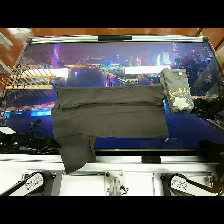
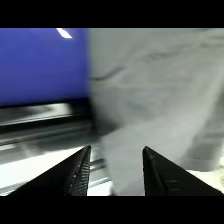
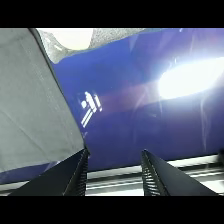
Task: Fold the shirts.
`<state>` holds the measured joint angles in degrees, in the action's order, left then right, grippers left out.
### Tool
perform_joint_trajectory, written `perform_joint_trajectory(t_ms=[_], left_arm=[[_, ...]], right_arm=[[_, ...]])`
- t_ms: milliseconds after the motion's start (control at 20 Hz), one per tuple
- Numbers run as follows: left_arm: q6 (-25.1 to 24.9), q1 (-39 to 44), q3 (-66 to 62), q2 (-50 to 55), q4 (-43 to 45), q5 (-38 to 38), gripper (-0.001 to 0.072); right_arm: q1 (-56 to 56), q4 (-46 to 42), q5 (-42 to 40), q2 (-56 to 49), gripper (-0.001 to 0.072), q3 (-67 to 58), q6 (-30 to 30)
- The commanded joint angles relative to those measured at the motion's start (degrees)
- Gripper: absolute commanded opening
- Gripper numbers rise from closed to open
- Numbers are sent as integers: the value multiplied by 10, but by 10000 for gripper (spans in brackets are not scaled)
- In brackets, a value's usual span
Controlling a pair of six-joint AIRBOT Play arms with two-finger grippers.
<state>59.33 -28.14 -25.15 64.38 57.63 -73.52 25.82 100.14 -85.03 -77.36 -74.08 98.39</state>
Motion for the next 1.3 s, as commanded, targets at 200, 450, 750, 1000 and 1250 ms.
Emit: perform_joint_trajectory(t_ms=[200, 450, 750, 1000, 1250], left_arm=[[5, 66, 13, 6, -46, 75, 111], [-3, 66, 12, 3, -46, 42, 29], [-24, 66, 12, 3, -46, 19, 29], [-32, 66, -15, 3, -46, 15, 29], [-31, 66, -49, 3, -47, 8, 29]], right_arm=[[0, 45, -5, 0, 488, 39, -7], [0, 127, 38, 0, 566, 222, 57], [0, 132, 106, 0, 563, 274, 64], [0, 140, 133, 0, 562, 295, 64], [0, 172, 161, 0, 562, 311, 62]])
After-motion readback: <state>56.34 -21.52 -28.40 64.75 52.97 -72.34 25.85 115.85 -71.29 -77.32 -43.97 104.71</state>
